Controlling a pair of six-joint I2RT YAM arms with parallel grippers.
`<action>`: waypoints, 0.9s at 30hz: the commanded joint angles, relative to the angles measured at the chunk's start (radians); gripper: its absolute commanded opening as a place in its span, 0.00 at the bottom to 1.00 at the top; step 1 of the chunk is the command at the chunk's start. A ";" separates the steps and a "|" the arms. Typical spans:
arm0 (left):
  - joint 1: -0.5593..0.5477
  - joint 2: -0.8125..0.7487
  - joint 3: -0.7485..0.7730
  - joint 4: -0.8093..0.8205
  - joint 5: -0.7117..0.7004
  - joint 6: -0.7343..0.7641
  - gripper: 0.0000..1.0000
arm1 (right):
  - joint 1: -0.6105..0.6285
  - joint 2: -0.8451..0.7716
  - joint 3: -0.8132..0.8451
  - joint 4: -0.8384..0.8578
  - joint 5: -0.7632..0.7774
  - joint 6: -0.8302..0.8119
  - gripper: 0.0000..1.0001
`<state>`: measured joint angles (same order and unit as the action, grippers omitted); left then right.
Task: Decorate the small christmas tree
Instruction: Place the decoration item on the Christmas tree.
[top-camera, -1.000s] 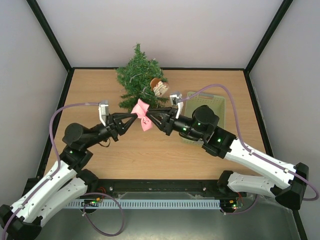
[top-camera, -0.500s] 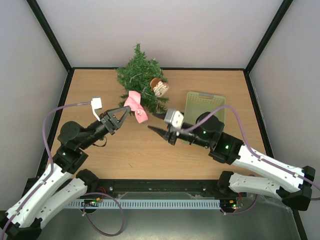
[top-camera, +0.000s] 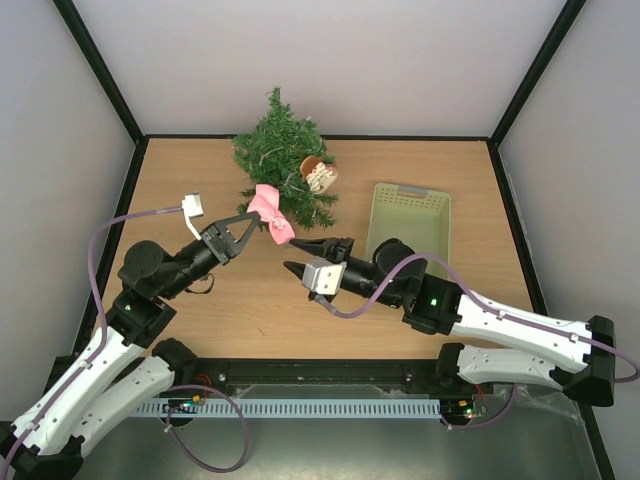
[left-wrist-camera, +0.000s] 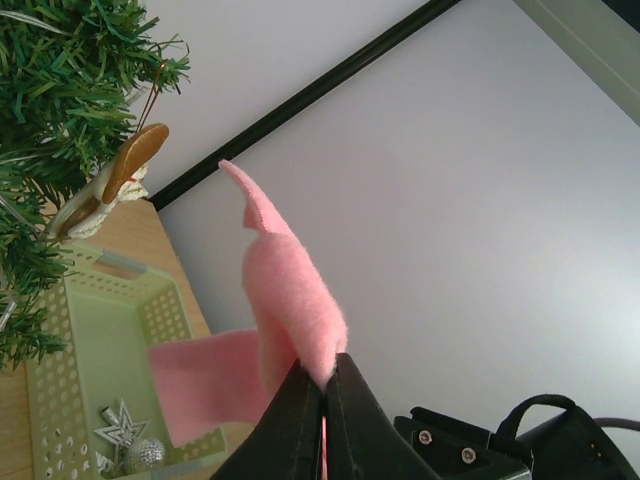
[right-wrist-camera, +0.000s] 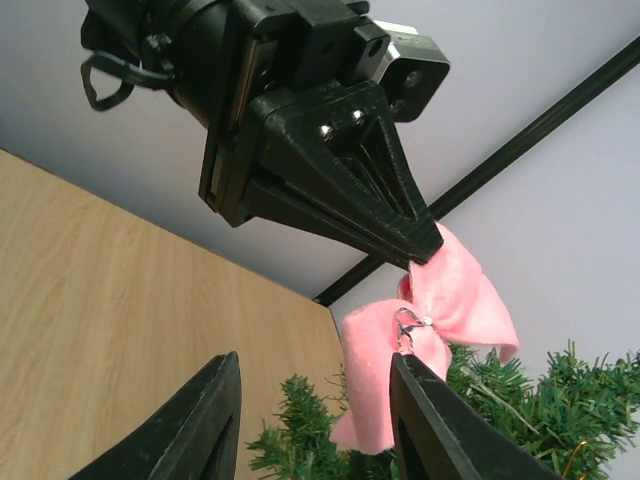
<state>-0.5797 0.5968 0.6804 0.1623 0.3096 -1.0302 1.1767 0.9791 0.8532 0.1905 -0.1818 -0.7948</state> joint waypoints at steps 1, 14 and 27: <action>-0.003 0.000 0.024 0.011 -0.003 -0.030 0.02 | 0.026 0.023 -0.008 0.073 0.085 -0.117 0.40; -0.003 -0.015 0.020 -0.014 -0.002 -0.059 0.02 | 0.051 0.084 0.027 0.105 0.220 -0.164 0.25; -0.003 -0.019 0.000 -0.010 -0.002 -0.103 0.02 | 0.058 0.112 0.035 0.164 0.245 -0.135 0.22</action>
<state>-0.5797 0.5903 0.6800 0.1432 0.3092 -1.1194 1.2255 1.0874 0.8577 0.2848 0.0254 -0.9428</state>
